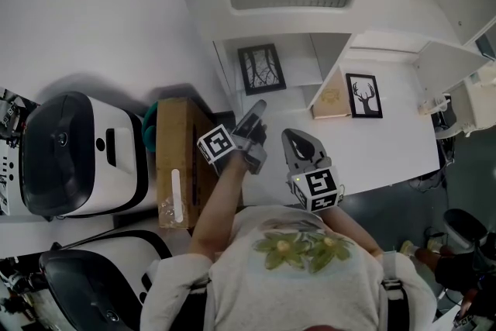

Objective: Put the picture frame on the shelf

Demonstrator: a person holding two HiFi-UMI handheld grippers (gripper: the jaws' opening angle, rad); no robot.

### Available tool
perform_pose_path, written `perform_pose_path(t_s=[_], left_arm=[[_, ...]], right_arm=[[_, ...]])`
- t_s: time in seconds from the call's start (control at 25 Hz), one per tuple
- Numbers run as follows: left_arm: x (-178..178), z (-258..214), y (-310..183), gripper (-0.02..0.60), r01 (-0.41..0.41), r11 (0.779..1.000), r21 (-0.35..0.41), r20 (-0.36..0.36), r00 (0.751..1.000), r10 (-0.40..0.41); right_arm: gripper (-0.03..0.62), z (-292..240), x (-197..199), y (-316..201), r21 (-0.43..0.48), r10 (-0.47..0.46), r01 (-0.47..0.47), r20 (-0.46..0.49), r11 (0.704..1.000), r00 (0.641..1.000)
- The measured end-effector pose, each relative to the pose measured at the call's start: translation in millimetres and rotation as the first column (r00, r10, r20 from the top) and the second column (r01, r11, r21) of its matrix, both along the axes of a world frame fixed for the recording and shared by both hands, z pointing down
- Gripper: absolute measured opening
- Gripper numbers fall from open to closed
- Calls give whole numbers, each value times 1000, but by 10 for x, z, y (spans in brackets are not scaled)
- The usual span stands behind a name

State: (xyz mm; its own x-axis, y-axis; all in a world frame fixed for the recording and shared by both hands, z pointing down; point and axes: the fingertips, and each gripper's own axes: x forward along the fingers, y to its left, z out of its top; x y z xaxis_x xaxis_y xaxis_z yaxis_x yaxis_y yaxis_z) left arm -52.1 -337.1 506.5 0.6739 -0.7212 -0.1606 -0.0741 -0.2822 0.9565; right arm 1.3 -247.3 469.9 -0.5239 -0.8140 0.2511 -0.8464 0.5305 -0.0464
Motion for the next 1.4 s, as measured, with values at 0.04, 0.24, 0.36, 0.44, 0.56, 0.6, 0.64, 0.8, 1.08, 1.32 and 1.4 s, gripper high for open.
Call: perform_pose_path(t_s=[0.04, 0.24, 0.36, 0.44, 0.56, 0.6, 0.64, 0.8, 1.08, 1.32, 1.4], left_arm=[[1, -9, 63, 169, -5, 1000, 11, 32, 999, 5], [-5, -133, 362, 145, -18, 996, 83, 161, 987, 4], [-56, -245, 493, 51, -1, 986, 165, 270, 962, -44], [-45, -341, 601, 37, -13, 977, 211, 302, 952, -52], [46, -377, 765, 34, -71, 969, 238, 359, 933, -20], [78, -366, 813, 34, -89, 967, 241, 382, 924, -10], [104, -354, 857, 32, -102, 965, 243, 401, 916, -4], [145, -317, 1017, 32, -126, 960, 250, 447, 895, 1], [142, -199, 1220, 31, -119, 963, 241, 481, 877, -12], [176, -20, 1440, 31, -114, 969, 218, 508, 861, -13], [205, 61, 1518, 31, -120, 971, 208, 519, 855, -6]], right_arm=[[31, -1, -10, 5, 0, -3, 3, 1, 1000, 1000], [31, -15, -81, 66, 3, -36, 36, 17, 999, 999], [31, -17, -121, 117, -1, -57, 57, 24, 998, 998], [31, -14, -139, 158, -3, -66, 66, 27, 998, 997], [31, -20, -145, 205, -1, -70, 70, 32, 998, 997], [31, -20, -141, 216, -1, -70, 70, 32, 998, 997], [31, -17, -137, 229, -2, -70, 70, 32, 998, 997], [31, 5, -135, 306, -6, -75, 75, 29, 997, 997], [31, 103, -143, 459, -21, -88, 88, 31, 996, 996], [31, 268, -112, 662, -57, -98, 99, 33, 993, 995], [31, 349, -70, 734, -74, -91, 94, 36, 993, 995]])
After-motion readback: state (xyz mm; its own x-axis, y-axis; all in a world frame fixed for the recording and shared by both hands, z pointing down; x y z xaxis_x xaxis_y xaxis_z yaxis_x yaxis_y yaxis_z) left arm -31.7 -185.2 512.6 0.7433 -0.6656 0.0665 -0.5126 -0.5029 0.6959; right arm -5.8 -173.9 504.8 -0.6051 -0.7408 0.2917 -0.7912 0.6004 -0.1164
